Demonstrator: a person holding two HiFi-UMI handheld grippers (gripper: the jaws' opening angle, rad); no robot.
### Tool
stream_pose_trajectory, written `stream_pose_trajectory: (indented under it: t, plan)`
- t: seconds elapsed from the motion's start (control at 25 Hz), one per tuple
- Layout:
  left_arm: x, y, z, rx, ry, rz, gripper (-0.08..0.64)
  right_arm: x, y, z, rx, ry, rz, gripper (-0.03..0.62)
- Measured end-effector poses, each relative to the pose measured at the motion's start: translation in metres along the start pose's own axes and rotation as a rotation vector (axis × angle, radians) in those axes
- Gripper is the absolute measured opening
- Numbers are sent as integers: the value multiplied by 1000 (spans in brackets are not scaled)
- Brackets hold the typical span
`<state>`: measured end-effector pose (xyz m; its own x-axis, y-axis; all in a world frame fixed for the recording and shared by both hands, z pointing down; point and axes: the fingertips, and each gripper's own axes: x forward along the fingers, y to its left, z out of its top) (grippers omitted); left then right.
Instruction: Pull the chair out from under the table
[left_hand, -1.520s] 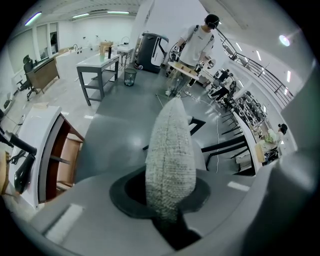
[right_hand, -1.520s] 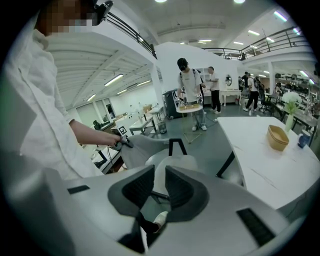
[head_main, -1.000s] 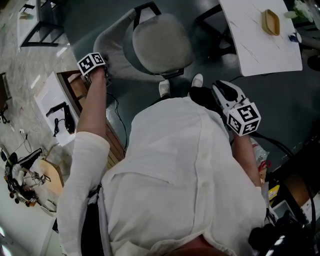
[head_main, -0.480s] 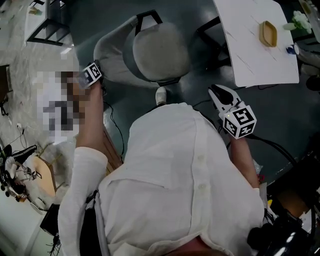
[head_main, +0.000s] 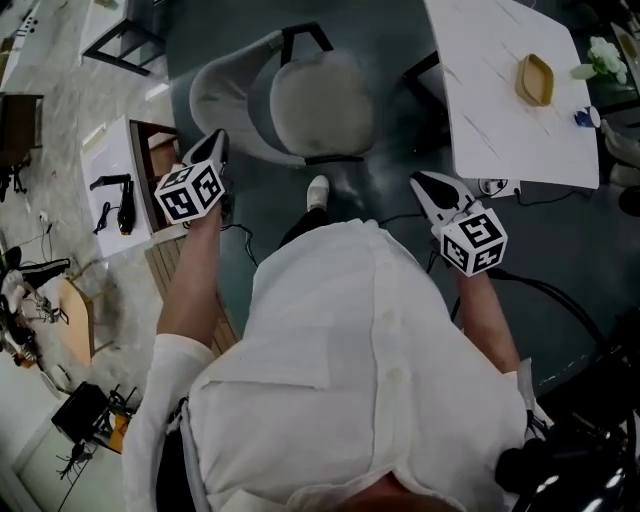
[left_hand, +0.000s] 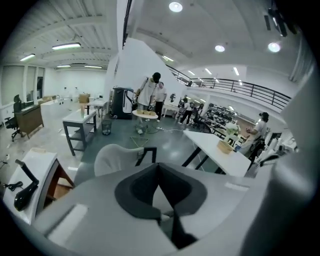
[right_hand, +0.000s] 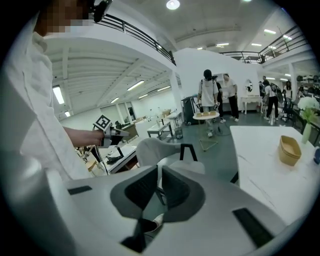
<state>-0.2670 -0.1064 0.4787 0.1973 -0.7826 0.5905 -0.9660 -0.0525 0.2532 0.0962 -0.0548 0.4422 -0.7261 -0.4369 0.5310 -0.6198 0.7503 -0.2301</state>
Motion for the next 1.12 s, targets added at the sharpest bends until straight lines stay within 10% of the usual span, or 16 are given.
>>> stream_pose_trajectory:
  t: [0.72, 1.12]
  plan:
    - [-98, -315, -103, 347, 55, -528, 8, -66, 24, -56, -37, -30, 142, 17]
    - [-119, -338, -131, 244, 79, -591, 6, -88, 43, -68, -57, -49, 163, 15]
